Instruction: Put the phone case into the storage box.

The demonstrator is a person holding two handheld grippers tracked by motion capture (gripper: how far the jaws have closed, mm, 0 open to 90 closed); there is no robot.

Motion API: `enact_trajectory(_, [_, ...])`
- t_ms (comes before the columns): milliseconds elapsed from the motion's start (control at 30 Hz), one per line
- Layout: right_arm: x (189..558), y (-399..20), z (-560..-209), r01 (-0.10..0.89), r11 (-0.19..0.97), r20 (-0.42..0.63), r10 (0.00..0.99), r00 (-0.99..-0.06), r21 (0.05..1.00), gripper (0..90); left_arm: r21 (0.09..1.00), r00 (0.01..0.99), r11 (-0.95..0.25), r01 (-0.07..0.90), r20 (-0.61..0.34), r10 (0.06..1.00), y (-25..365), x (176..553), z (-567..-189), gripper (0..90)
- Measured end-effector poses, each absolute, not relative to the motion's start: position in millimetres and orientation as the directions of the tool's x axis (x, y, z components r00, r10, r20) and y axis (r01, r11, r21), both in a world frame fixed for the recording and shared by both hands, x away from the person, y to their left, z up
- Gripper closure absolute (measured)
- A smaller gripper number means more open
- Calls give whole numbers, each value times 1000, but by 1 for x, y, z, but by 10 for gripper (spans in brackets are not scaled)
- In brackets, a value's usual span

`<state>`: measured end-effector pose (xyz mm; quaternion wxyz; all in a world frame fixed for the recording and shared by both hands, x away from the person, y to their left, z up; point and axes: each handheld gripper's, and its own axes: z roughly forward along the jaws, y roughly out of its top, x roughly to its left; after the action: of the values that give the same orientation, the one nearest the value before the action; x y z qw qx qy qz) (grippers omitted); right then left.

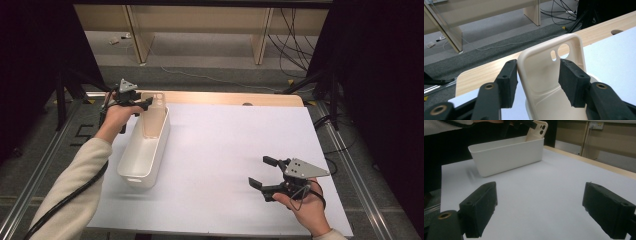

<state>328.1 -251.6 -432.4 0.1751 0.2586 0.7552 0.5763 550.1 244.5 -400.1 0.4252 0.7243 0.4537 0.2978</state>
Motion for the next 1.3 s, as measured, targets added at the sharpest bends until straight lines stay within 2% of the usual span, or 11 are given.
enact_trajectory(167, [328,-251,-433,187,198,33,597,-802,962,139,890,398,-208,405,33,917,247,547,-395,472])
enact_trajectory(233, [327,-251,-433,213,197,56,594,-803,957,139,896,380,-195,400,32,924,249,546,-393,495])
enact_trajectory(300, [327,-250,-433,212,182,68,584,-809,960,139,898,360,-182,400,28,933,253,545,-392,544])
enact_trajectory(500, [328,-251,-433,187,196,34,597,-801,963,139,894,321,-170,415,31,946,256,544,-392,790])
enact_trajectory(667, [327,-251,-433,213,198,56,593,-803,957,139,882,256,-140,451,23,967,256,547,-394,893])
enact_trajectory(700, [328,-251,-433,187,198,34,595,-803,962,139,878,249,-137,458,21,968,256,548,-395,895])
enact_trajectory(867, [328,-252,-433,189,204,33,592,-805,961,139,868,235,-135,478,22,972,255,555,-401,895])
enact_trajectory(1300, [328,-253,-432,191,207,33,591,-806,959,139,855,270,-169,490,36,962,247,561,-406,891])
